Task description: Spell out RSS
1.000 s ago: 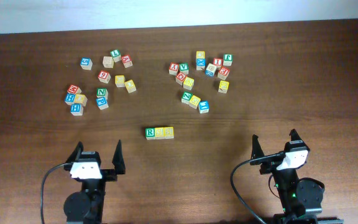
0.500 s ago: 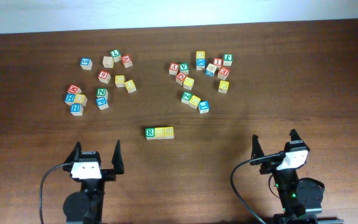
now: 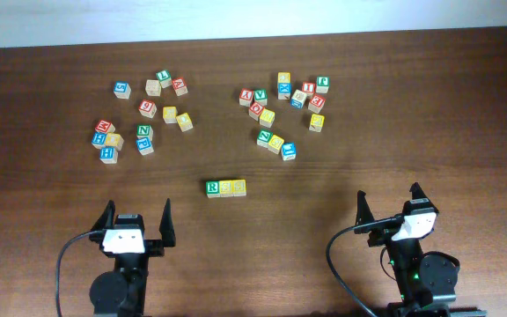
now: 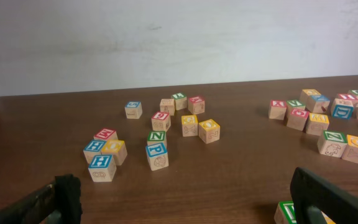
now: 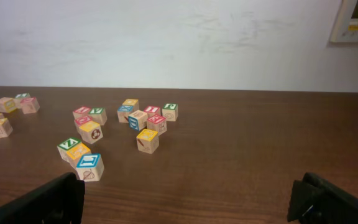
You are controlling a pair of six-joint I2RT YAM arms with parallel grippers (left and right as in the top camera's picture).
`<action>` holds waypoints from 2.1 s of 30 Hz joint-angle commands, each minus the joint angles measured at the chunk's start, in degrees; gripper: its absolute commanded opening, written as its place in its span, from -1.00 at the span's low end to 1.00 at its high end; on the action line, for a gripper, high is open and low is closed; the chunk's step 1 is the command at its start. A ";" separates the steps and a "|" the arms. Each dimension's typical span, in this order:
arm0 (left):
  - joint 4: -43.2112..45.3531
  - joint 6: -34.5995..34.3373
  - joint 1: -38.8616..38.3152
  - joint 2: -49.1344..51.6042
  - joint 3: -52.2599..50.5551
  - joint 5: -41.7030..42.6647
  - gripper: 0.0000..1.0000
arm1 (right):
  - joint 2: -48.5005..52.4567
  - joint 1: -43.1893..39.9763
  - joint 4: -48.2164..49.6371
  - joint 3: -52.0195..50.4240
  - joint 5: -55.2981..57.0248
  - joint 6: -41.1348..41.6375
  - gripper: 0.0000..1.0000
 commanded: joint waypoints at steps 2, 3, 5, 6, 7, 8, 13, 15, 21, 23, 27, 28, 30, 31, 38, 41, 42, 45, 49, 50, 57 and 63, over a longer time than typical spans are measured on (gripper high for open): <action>-0.33 -2.10 0.37 -0.46 -0.15 -1.14 0.98 | -0.61 -0.44 -0.33 -0.28 0.26 0.59 0.97; -0.33 -2.29 0.37 -0.46 -0.15 -1.09 0.98 | -0.61 -0.44 -0.33 -0.28 0.26 0.59 0.97; -0.33 -2.84 0.37 -0.46 -0.15 -1.11 0.98 | -0.61 -0.44 -0.33 -0.28 0.26 0.59 0.97; -0.33 -3.08 0.37 -0.46 -0.15 -1.11 0.98 | -0.61 -0.44 -0.33 -0.28 0.26 0.59 0.97; -0.33 -3.08 0.37 -0.46 -0.15 -1.09 0.98 | -0.61 -0.44 -0.33 -0.28 0.26 0.59 0.97; -0.33 -3.06 0.37 -0.46 -0.15 -1.09 0.98 | -0.61 -0.44 -0.33 -0.28 0.26 0.59 0.97; -0.33 -4.31 0.37 -0.46 -0.15 -1.36 0.98 | -0.61 -0.44 -0.33 -0.28 0.26 0.59 0.97; -0.31 -5.64 0.39 -0.46 -0.15 -1.66 0.98 | -0.61 -0.44 -0.33 -0.28 0.26 0.59 0.97; -0.28 -6.01 1.42 -0.46 -0.15 -1.44 0.98 | -0.61 -0.44 -0.33 -0.28 0.26 0.59 0.97; -0.22 -5.99 1.66 -0.46 -0.15 -0.79 0.98 | -0.61 -0.44 -0.33 -0.28 0.26 0.59 0.97; -0.15 -6.01 1.66 -0.46 -0.15 -0.63 0.98 | -0.61 -0.44 -0.33 -0.28 0.26 0.59 0.97; -0.15 -5.99 1.66 -0.46 -0.15 -0.63 0.98 | -0.61 -0.44 -0.33 -0.28 0.26 0.59 0.97; -0.17 -5.99 1.66 -0.44 -0.15 -0.63 0.98 | -0.61 -0.44 -0.33 -0.28 0.26 0.59 0.97; -0.15 -6.01 1.66 -0.44 -0.15 -0.63 0.98 | -0.61 -0.44 -0.33 -0.28 0.26 0.59 0.97; -0.15 -6.01 1.66 -0.44 -0.15 -0.63 0.98 | -0.61 -0.44 -0.33 -0.28 0.26 0.59 0.97; -0.15 -5.99 1.66 -0.44 -0.15 -0.63 0.98 | -0.61 -0.44 -0.33 -0.28 0.26 0.59 0.97; -0.15 -5.99 1.66 -0.44 -0.15 -0.63 0.98 | -0.61 -0.44 -0.33 -0.28 0.26 0.59 0.97; -0.15 -5.99 1.66 -0.44 -0.15 -0.63 0.98 | -0.61 -0.44 -0.33 -0.28 0.26 0.59 0.97; -0.17 -5.99 1.66 -0.44 -0.15 -0.63 0.98 | -0.61 -0.44 -0.33 -0.28 0.26 0.59 0.97; -0.15 -6.01 1.66 -0.44 -0.15 -0.63 0.98 | -0.61 -0.44 -0.33 -0.28 0.26 0.59 0.96; -0.15 -6.01 1.66 -0.44 -0.15 -0.63 0.98 | -0.61 -0.44 -0.33 -0.28 0.28 0.57 0.97; -0.15 -5.99 1.66 -0.44 -0.15 -0.63 0.98 | -0.61 -0.44 -0.42 -0.28 0.48 0.57 0.97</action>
